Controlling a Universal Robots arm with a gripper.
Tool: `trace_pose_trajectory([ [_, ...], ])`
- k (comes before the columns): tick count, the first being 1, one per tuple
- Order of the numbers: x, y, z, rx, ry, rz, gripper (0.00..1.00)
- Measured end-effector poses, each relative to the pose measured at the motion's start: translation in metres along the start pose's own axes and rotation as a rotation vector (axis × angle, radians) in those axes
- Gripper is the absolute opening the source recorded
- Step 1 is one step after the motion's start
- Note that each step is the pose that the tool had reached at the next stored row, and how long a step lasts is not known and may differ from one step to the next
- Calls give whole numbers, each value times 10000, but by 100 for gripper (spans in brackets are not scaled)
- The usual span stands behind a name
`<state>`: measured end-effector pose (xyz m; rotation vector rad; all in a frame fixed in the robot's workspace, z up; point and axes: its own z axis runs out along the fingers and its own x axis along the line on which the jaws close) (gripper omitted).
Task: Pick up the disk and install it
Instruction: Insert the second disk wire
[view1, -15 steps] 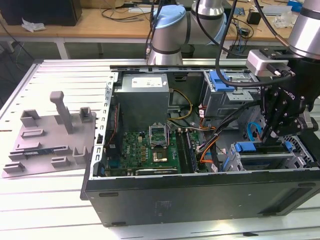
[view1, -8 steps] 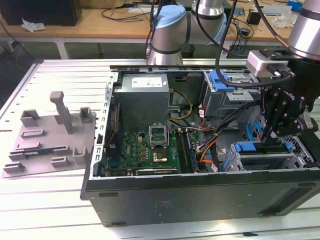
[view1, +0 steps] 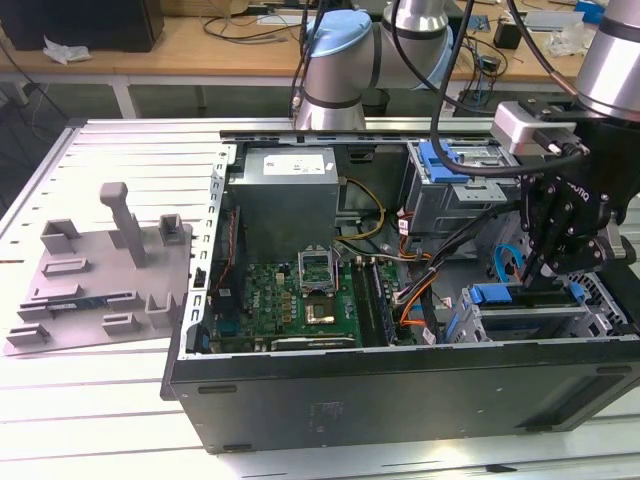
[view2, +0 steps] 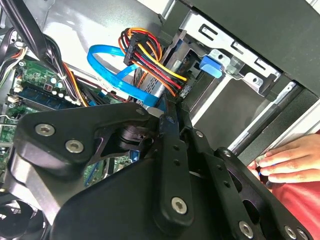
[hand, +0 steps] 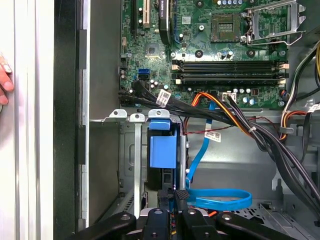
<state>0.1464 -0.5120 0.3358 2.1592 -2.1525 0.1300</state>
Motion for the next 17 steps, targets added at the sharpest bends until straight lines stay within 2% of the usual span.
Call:
trace_pose_trajectory([
  [13,4,0,0,0,0,0,16],
  [17,6,0,-43,2,-15,0,16],
])
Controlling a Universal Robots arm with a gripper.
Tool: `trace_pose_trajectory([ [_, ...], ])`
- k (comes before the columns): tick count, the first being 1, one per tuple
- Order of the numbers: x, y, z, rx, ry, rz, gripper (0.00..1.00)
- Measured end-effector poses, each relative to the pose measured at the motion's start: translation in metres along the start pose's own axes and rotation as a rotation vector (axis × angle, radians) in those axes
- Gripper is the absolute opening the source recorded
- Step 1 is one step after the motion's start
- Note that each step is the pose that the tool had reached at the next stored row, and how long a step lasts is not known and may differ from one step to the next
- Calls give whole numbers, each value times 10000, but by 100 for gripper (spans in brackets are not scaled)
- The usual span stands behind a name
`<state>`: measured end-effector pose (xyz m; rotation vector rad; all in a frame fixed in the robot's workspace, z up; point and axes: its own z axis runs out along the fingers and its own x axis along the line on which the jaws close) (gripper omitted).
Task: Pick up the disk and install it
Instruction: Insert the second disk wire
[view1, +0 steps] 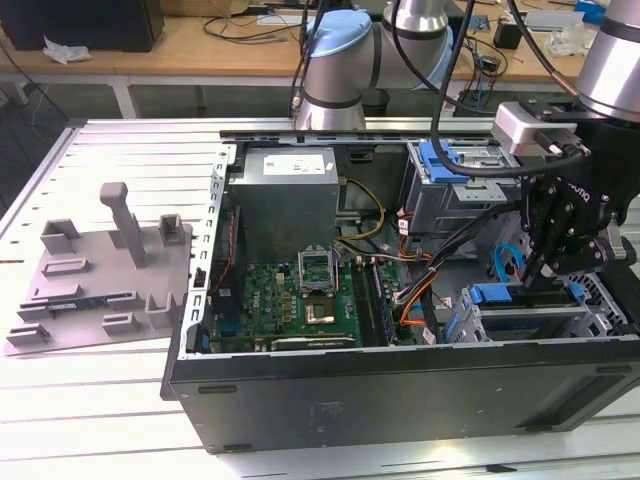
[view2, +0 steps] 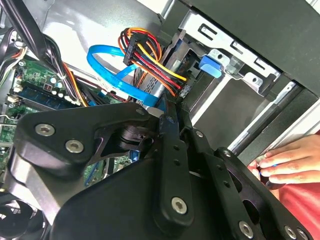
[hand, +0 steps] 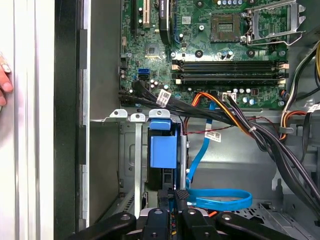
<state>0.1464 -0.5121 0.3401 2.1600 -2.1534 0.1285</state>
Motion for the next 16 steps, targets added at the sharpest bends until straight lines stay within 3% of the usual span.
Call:
trace_pose_trajectory([
  [1,-1,0,-91,-1,18,0,29],
  [2,-1,1,-105,-1,18,0,36],
  [9,6,27,-198,29,18,5,36],
  [13,5,133,-254,171,20,21,36],
  [15,2,181,-266,206,22,27,28],
  [16,-3,254,-276,235,39,29,21],
])
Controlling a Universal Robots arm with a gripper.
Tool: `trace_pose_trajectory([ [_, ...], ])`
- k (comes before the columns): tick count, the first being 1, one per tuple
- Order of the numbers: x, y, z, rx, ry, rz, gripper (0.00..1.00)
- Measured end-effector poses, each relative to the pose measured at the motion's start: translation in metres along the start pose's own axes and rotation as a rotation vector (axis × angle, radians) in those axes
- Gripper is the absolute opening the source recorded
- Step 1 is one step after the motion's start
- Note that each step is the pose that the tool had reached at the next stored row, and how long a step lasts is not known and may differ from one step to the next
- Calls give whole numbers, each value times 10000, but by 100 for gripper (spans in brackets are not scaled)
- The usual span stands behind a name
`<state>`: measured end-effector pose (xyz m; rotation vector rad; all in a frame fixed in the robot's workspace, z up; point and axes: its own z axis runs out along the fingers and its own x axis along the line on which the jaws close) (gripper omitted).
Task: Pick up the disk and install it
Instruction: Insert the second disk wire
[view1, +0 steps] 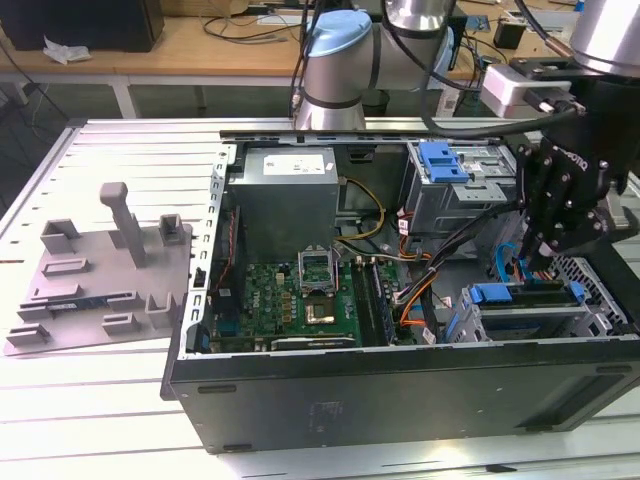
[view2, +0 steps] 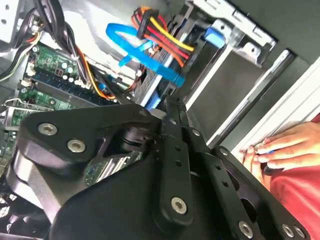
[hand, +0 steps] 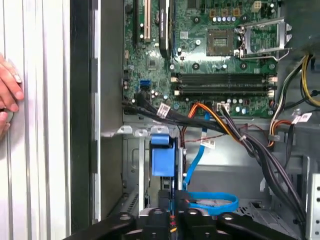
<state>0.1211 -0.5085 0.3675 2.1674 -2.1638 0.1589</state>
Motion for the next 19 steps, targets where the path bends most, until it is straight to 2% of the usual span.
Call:
trace_pose_trajectory([
  [1,-4,70,-6,30,24,5,11],
  [8,-14,276,-12,111,90,12,11],
  [10,-18,303,-14,111,104,13,11],
  [19,-41,303,-17,112,150,4,11],
])
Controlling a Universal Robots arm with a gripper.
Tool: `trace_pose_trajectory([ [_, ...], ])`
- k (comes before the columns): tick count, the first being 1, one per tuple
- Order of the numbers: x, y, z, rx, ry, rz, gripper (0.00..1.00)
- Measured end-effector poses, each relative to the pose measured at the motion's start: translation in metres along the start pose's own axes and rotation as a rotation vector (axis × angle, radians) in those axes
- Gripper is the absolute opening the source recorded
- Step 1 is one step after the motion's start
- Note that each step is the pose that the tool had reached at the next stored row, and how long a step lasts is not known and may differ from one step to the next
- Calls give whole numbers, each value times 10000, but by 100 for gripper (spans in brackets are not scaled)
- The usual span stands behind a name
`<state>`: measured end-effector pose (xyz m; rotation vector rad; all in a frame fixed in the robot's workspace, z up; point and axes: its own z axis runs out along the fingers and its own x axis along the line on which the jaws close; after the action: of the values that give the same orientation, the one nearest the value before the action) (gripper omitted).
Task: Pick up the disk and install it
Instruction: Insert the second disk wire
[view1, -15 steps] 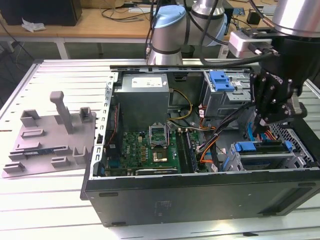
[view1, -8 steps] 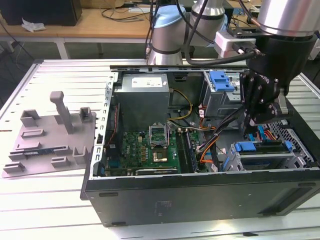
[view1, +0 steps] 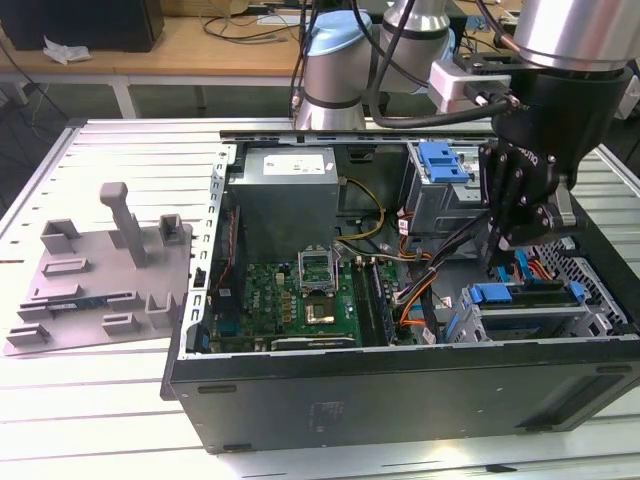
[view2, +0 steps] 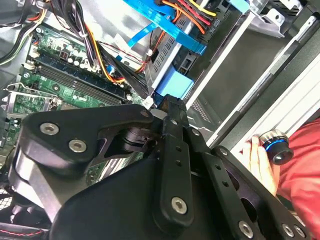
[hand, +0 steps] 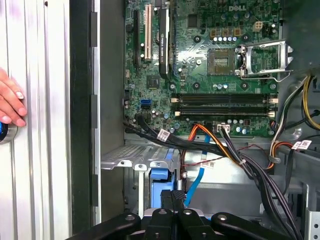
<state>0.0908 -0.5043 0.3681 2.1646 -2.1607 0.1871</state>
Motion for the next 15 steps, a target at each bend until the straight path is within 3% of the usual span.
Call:
trace_pose_trajectory([
  [15,-38,0,-5,2,73,-13,11],
])
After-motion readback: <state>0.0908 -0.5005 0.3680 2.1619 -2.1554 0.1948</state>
